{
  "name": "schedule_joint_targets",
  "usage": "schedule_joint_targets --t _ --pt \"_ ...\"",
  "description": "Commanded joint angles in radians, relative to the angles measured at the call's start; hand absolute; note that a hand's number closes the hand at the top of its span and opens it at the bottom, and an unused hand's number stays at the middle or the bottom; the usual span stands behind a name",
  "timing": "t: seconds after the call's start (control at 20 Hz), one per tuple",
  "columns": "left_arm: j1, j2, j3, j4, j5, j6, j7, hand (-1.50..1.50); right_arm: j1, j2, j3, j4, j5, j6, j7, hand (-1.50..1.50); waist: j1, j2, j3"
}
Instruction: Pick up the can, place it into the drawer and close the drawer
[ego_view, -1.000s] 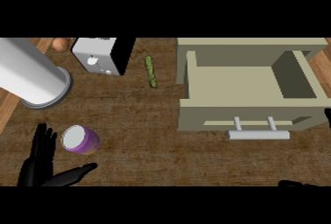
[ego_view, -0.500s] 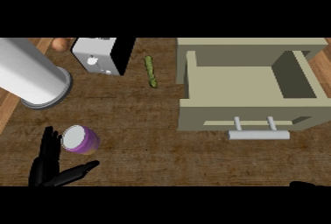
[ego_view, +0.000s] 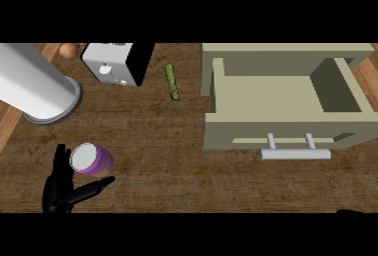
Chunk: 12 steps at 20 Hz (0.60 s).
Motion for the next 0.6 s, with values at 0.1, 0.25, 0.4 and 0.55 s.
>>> schedule_joint_targets --t 0.1,0.25,0.4,0.55 --pt "-0.169 0.042 0.036 0.259 0.024 0.0 -0.084 -1.5 0.013 0.027 0.001 0.032 0.013 0.023 -0.047 -1.5 -0.004 0.001 0.0" --pt "-0.141 0.077 0.029 0.249 0.036 -0.019 -0.101 -1.5 -0.008 0.007 -0.021 0.038 -0.007 0.041 -0.017 -1.5 -0.001 0.0 0.0" --pt "-0.127 0.032 -0.012 0.221 0.03 0.005 -0.114 -1.5 0.009 -0.008 -0.049 -0.07 -0.038 0.039 0.063 -1.5 -0.001 -0.001 0.0" --pt "-0.229 0.11 0.004 0.307 0.044 -0.069 -0.095 -1.5 -0.052 0.015 0.001 0.015 0.049 -0.002 0.025 -1.5 -0.001 0.0 0.0"
